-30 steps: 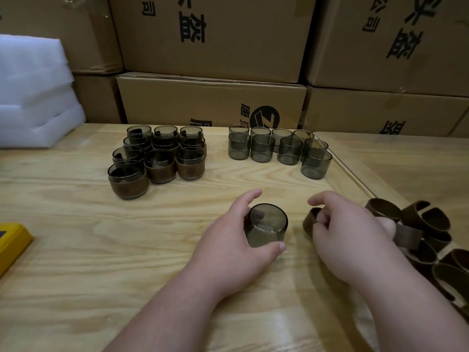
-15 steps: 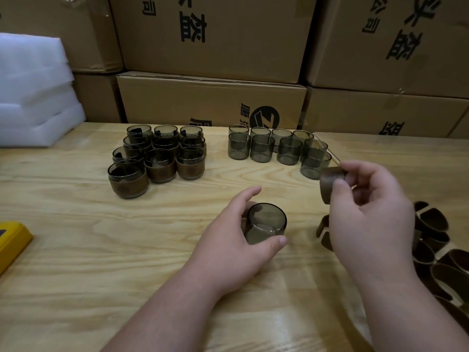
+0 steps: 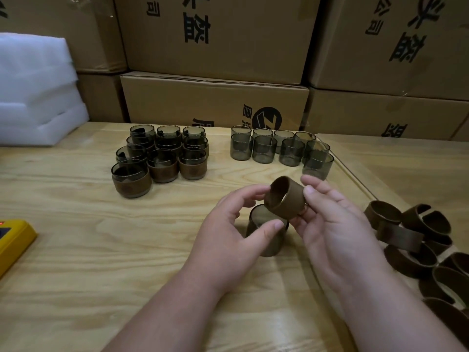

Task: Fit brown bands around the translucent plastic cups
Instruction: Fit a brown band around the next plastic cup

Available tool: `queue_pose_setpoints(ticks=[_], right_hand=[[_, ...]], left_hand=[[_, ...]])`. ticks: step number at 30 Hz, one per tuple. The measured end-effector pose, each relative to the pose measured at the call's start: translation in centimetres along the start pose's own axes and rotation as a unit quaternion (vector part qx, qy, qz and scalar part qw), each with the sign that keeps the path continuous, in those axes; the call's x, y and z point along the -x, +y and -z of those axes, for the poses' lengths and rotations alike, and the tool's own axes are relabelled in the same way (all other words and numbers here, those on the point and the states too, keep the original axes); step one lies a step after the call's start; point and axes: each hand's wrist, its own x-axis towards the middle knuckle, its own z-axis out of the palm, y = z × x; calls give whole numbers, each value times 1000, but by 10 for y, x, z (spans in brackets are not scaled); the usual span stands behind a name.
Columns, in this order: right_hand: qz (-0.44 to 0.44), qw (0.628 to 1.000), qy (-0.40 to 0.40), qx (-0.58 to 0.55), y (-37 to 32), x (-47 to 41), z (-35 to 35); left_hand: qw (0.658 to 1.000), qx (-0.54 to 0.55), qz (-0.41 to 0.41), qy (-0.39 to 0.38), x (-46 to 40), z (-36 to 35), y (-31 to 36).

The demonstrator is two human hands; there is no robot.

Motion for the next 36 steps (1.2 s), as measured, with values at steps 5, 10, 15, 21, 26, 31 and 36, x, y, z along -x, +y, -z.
queue_pose_setpoints(ticks=[5,10,15,21,26,31,36], right_hand=[[60,989,29,133,9,-4,4],[176,949,8,262,19,-1,8],[193,921,-11,338,28,-7,6],[189,945,-26,264,32,-15,7],[203,936,-37,286,32,-14,5],[190,940,-61,278,30,-12,6],[192,922,-69,330,28,-11,8]], left_hand=[[1000,-1,-14,11,-1,1,0],[999,35,3,25,-2,-2,1],[994,101,21,21,-2,-2,1],[992,104,48,46,-4,-1,0],[984,135,92,69,-6,2,-2],[976,174,118,66,-8,5,-3],[975,181,111,59,-9,6,-4]])
